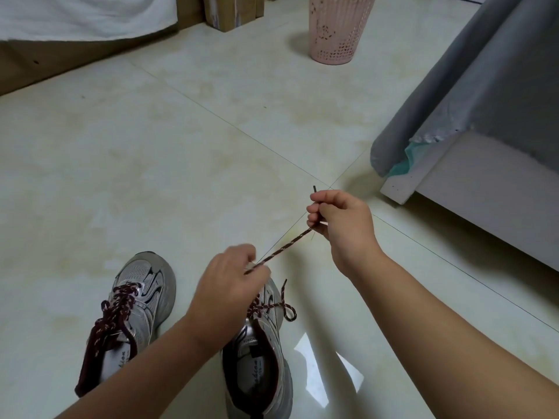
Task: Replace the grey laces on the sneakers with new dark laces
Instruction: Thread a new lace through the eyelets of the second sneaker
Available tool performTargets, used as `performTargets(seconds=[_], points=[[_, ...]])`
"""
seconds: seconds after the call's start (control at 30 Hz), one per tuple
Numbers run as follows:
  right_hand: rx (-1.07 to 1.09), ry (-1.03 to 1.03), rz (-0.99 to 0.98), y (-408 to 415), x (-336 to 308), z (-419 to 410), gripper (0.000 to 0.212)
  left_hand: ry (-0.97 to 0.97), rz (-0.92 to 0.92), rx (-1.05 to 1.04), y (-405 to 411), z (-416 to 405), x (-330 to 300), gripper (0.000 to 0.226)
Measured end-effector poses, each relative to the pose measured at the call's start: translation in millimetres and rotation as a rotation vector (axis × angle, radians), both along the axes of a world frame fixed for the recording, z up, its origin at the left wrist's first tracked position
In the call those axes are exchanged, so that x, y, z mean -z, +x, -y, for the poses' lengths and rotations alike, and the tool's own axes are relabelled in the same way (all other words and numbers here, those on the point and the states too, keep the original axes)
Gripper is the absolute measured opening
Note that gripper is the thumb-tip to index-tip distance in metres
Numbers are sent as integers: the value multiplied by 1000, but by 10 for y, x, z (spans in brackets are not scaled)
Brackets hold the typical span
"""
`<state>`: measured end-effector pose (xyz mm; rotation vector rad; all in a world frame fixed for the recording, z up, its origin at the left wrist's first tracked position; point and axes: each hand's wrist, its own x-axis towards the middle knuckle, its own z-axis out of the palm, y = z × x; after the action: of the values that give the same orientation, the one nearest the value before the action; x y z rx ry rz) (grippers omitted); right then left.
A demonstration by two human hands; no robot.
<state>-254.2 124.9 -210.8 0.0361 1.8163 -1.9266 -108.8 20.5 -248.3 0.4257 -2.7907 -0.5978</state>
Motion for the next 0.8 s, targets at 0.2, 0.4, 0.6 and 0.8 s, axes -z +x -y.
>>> performTargets(seconds=[0.2, 0.4, 0.6, 0.8], points=[[-7, 50, -6, 38, 81, 86, 38, -210, 481, 69, 16, -284, 329, 27], [2, 99, -14, 36, 173, 38, 39, -145, 438, -5, -103, -231, 341, 14], [-7, 221, -76, -8, 256, -116, 33, 919, 302, -100, 44, 13, -160, 36], [-316, 356, -235, 206, 368, -244, 18, 1192, -189, -584, 244, 441, -478, 36]])
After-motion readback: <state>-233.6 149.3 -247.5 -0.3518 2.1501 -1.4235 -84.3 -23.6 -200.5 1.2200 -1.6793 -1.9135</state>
